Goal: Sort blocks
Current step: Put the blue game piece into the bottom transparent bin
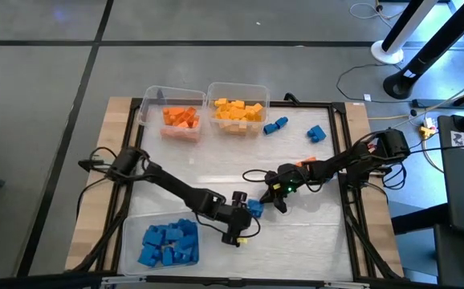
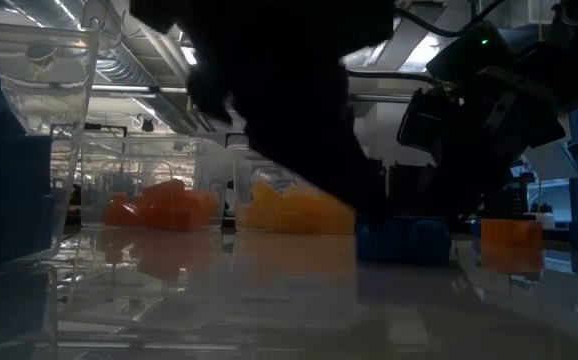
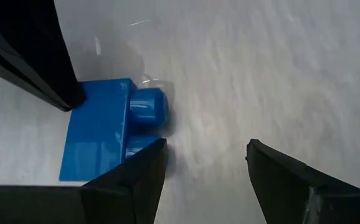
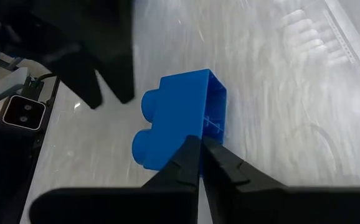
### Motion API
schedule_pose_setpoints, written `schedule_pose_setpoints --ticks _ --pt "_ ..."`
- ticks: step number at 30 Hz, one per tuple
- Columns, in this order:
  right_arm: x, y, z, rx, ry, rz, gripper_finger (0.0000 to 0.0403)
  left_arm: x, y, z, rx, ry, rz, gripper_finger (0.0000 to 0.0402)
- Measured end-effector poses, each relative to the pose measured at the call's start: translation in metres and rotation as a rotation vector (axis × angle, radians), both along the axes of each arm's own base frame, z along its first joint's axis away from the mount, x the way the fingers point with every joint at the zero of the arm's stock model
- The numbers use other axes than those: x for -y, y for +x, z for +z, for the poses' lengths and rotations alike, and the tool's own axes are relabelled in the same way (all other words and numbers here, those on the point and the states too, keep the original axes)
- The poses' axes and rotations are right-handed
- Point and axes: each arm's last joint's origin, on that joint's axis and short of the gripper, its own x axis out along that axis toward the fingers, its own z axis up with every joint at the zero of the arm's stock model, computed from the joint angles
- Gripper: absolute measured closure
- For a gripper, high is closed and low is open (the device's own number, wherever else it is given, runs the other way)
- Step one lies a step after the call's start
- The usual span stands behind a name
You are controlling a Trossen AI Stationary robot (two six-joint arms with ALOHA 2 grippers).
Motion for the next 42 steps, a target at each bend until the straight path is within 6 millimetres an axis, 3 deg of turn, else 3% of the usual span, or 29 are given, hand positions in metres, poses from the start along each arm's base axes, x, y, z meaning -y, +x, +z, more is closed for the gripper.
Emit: schedule_pose_setpoints --ticks 13,25,42 --pt "0.0 -0.001 -0.001 -0.01 0.005 0.008 0.0271 0.0 0.004 -0.009 0.007 0.001 -0.004 0.0194" --pt "-0.003 -0.002 0.0 -0.02 0.095 0.08 0.028 -0.021 0.011 -0.018 -0.015 -0.004 0.062 0.0194" --pt "-0.005 0.002 0.007 -0.079 0.296 0.018 0.0282 -0.025 0.018 -0.014 0.051 -0.021 0.091 0.0194"
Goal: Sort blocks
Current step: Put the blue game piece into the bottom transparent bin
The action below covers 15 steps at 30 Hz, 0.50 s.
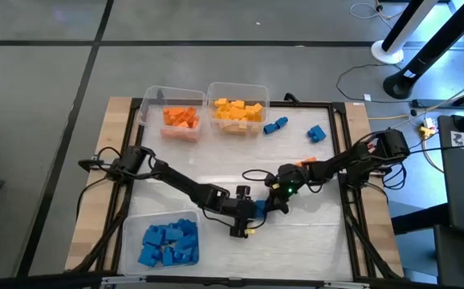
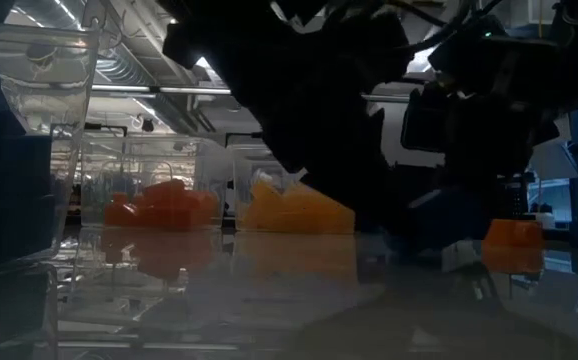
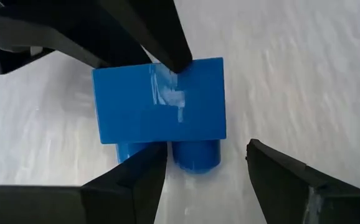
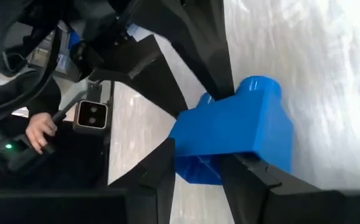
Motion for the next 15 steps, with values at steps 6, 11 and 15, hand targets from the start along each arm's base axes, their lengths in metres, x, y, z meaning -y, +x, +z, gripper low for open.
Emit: schedule_pose_setpoints --ticks 6,11,15 --pt "0.0 0.009 0.007 0.023 -0.027 -0.047 0.0282 -0.001 -0.001 -0.001 -0.011 0.001 0.003 0.0194" --pt "0.0 0.013 0.01 -0.019 -0.046 -0.066 0.0282 -0.001 -0.001 -0.001 -0.011 0.002 0.007 0.0194" --pt "0.0 0.014 0.01 -0.057 -0.06 -0.077 0.0282 -0.001 -0.001 -0.001 -0.008 0.002 0.008 0.0194"
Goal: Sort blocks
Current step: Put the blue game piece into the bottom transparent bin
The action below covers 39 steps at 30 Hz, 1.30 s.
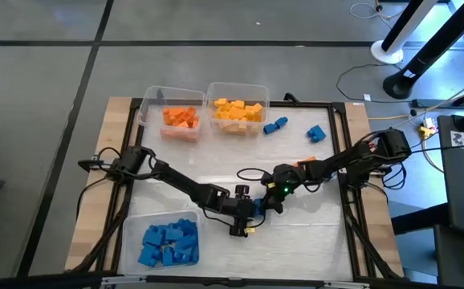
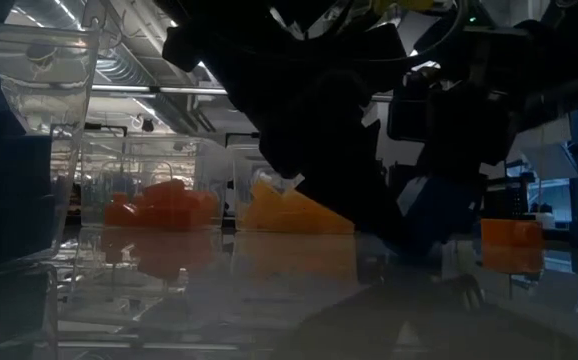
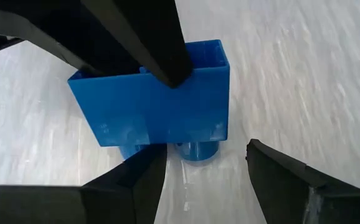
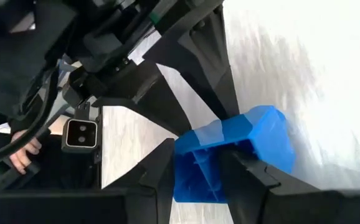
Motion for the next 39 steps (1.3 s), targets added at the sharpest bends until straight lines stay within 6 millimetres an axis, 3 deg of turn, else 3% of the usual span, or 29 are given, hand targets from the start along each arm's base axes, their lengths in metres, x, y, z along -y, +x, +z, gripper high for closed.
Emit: schedule_pose_setpoints --ticks 4,14,24,39 --pt "0.0 0.002 0.001 -0.001 -0.008 -0.009 0.0294 0.0 0.0 0.0 -0.001 0.001 0.0 0.0194" --pt "0.001 0.005 0.004 0.017 -0.036 -0.045 0.0385 0.007 -0.002 0.0 0.003 0.0 -0.034 0.0194" --pt "0.002 0.002 -0.002 -0.005 -0.078 -0.015 0.0401 0.023 -0.003 0.006 0.059 0.039 -0.111 0.0194" --pt "0.0 0.001 -0.001 0.022 -0.069 0.079 0.0401 0.018 -0.002 0.006 0.057 0.071 -0.067 0.0194"
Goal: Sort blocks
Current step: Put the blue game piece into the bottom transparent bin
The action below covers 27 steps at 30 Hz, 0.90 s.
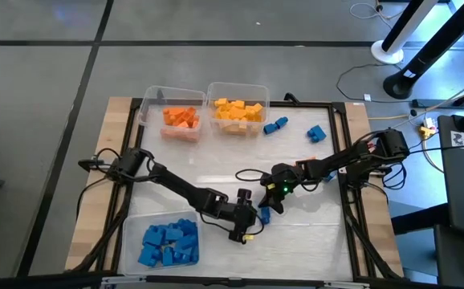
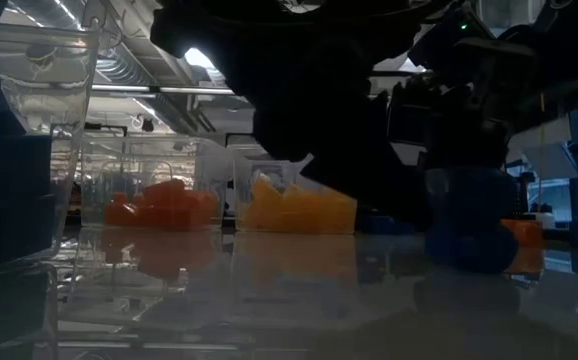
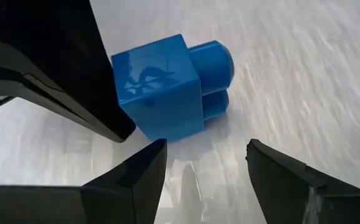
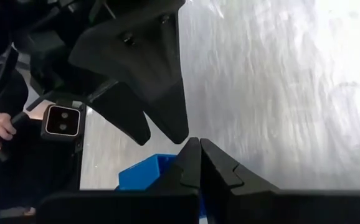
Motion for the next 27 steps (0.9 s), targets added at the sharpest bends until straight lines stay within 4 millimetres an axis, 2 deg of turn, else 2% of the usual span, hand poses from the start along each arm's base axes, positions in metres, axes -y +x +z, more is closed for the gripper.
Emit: schedule_pose_setpoints --ticks 9,21,27 --pt "0.0 0.0001 0.0002 0.013 -0.016 0.008 0.0375 -0.0001 -0.0002 0.0001 -0.001 -0.001 0.0 0.0194" --pt "0.0005 0.0007 0.0007 0.033 -0.046 0.005 0.0272 -0.0017 -0.0036 0.007 -0.017 -0.003 0.006 0.0194" --pt "0.0012 0.0013 0.0009 0.075 -0.116 0.023 0.0265 -0.0088 -0.0017 0.0083 -0.016 -0.038 0.055 0.0194"
